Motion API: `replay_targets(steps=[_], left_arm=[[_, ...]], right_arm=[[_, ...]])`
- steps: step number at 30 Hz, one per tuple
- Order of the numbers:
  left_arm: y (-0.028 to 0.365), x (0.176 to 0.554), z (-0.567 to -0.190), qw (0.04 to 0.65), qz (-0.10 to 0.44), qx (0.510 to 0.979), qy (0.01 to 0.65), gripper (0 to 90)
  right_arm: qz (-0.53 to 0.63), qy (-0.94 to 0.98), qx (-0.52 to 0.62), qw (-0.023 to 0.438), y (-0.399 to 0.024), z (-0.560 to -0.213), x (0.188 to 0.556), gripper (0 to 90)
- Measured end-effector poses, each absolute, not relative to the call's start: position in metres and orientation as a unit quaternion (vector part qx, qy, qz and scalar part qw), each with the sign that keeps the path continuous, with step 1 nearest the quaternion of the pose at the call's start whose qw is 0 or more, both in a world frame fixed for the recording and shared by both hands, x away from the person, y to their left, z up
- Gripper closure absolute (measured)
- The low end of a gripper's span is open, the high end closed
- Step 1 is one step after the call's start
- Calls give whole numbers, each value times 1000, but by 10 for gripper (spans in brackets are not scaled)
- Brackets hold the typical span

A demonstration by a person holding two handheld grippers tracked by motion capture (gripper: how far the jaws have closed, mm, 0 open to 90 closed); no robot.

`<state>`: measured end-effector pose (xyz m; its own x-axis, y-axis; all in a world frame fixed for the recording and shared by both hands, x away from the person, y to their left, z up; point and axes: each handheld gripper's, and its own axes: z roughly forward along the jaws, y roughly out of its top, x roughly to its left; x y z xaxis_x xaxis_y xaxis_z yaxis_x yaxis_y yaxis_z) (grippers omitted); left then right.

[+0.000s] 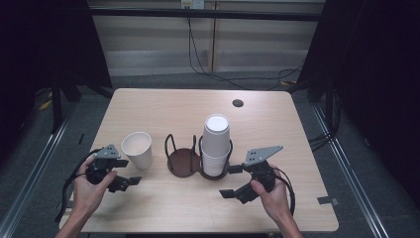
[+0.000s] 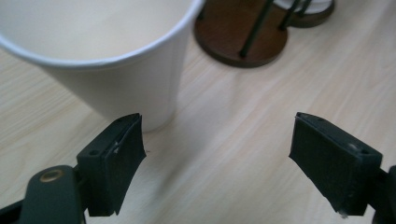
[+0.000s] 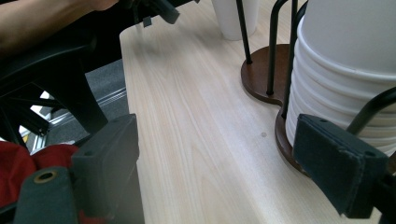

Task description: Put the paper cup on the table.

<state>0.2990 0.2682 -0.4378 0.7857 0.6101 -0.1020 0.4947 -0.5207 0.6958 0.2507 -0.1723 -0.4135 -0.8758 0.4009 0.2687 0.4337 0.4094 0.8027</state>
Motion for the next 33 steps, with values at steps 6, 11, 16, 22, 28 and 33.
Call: replay_targets(steps=[6, 11, 16, 22, 28, 33], left_arm=[[266, 283, -437, 413, 91, 850, 316, 191], [262, 273, -436, 443, 89, 837, 309, 216], [257, 261, -431, 448, 107, 832, 307, 216], [245, 247, -429, 485, 98, 815, 301, 210], [225, 241, -444, 506, 90, 805, 297, 176], [214, 240, -454, 509, 75, 807, 289, 168]], right_arm=[[-488, -836, -253, 4, -173, -412, 249, 151], [-504, -820, -269, -18, -178, -411, 247, 151], [-506, -818, -274, -23, -180, -413, 243, 151], [-507, -815, -280, -26, -182, -417, 242, 151], [-512, -811, -282, -37, -181, -419, 241, 151], [-517, -806, -284, -47, -180, -422, 240, 149]])
